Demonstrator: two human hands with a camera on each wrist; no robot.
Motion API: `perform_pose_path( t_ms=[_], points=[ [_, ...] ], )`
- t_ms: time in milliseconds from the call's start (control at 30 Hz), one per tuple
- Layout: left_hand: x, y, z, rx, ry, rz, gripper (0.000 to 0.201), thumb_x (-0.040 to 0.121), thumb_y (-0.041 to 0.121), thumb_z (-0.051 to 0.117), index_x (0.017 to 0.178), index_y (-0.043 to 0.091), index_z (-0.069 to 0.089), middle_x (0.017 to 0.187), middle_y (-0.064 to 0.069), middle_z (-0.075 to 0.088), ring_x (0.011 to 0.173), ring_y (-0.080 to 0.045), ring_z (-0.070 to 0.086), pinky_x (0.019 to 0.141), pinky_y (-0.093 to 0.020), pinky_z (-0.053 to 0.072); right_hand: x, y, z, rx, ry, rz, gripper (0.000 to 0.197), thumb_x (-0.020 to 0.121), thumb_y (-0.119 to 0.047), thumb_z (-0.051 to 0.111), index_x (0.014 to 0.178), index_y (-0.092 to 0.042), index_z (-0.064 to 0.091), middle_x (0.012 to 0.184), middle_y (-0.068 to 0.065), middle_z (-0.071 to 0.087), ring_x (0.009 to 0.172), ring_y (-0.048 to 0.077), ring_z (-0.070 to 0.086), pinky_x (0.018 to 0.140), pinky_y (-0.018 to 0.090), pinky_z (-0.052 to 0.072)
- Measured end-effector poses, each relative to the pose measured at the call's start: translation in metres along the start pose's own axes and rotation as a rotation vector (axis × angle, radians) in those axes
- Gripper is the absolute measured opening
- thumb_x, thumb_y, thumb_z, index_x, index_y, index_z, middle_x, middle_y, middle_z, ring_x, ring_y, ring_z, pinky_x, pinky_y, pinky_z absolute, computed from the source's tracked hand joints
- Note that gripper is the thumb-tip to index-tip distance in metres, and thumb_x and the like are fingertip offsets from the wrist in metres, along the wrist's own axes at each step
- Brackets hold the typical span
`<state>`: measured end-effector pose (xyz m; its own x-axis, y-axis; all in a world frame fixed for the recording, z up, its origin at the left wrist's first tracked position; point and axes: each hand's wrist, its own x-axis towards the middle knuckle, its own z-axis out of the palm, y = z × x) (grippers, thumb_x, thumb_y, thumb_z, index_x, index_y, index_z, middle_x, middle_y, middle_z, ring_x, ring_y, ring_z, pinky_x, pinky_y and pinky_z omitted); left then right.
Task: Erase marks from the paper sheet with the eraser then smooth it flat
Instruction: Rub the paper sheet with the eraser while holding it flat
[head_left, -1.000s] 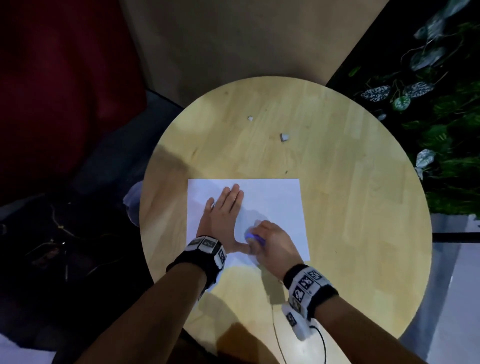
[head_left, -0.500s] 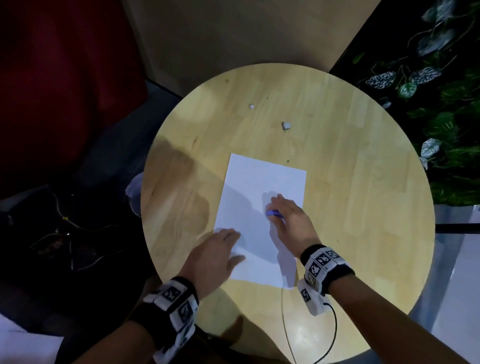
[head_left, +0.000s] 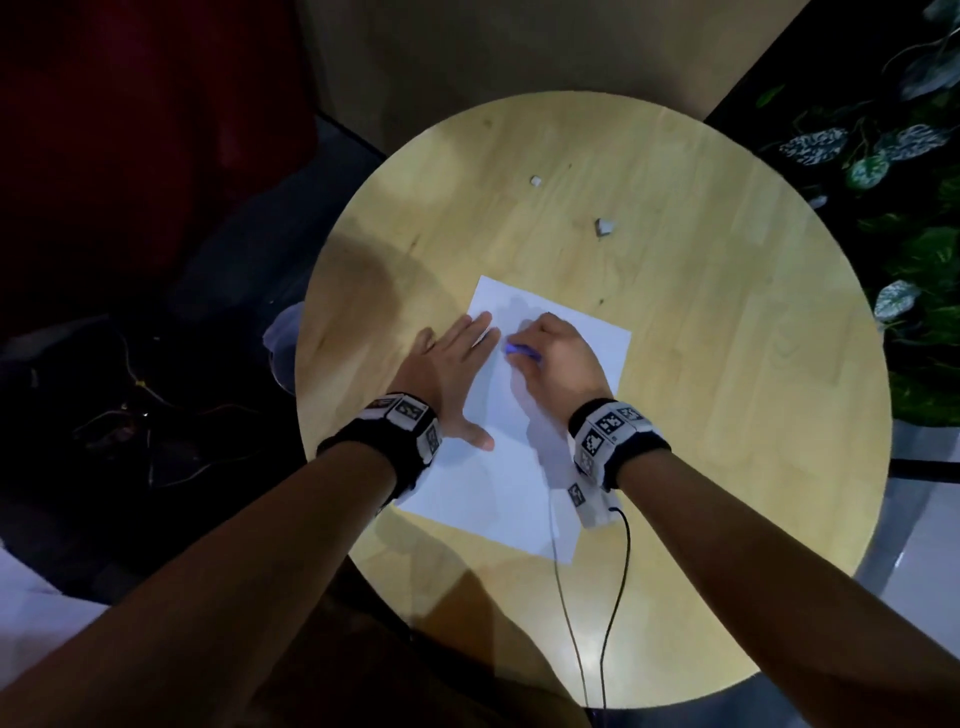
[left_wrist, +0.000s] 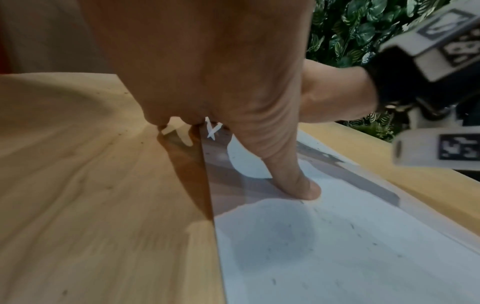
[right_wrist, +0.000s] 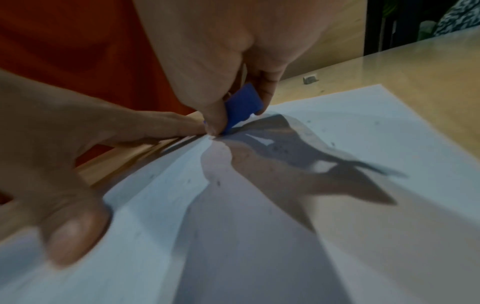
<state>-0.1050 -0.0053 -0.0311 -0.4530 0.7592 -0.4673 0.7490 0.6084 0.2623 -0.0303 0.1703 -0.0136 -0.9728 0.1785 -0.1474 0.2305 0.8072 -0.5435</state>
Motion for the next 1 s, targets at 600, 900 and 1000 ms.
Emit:
perform_pose_path(
  t_ms=[600, 900, 1000],
  points=[
    [0.001, 0.000, -0.005, 0.000, -0.039, -0.034, 0.148, 0.054, 0.086, 0.069, 0.158, 0.018, -0.011, 0.164, 0.004, -0.021, 0.152, -0.017, -0.012, 0.121, -0.052, 0.007, 0.019, -0.010, 0.009, -0.054, 0.040, 0.041, 0.014, 0.090, -0.015, 0.059, 0.094, -0.012, 0.072, 0.090, 0.006, 0.059, 0.093, 0.026, 0.055, 0.073, 0.037, 0.050],
    [0.002, 0.002, -0.008, 0.029, -0.054, -0.054, 0.148, 0.054, 0.086, 0.067, 0.158, 0.016, -0.011, 0.163, 0.003, -0.024, 0.152, -0.018, -0.013, 0.121, -0.052, 0.009, -0.023, -0.014, 0.013, -0.087, -0.118, -0.206, 0.013, 0.077, 0.000, 0.069, 0.087, -0.009, 0.071, 0.087, 0.009, 0.061, 0.084, 0.031, 0.059, 0.062, 0.039, 0.054],
    [0.001, 0.003, -0.009, 0.025, -0.060, -0.048, 0.147, 0.054, 0.085, 0.068, 0.158, 0.016, -0.011, 0.164, 0.004, -0.022, 0.152, -0.017, -0.014, 0.121, -0.051, 0.007, 0.026, -0.008, 0.008, -0.125, 0.049, -0.044, 0.011, 0.086, -0.009, 0.063, 0.092, -0.009, 0.072, 0.087, 0.010, 0.060, 0.088, 0.030, 0.057, 0.069, 0.041, 0.053]
  ],
)
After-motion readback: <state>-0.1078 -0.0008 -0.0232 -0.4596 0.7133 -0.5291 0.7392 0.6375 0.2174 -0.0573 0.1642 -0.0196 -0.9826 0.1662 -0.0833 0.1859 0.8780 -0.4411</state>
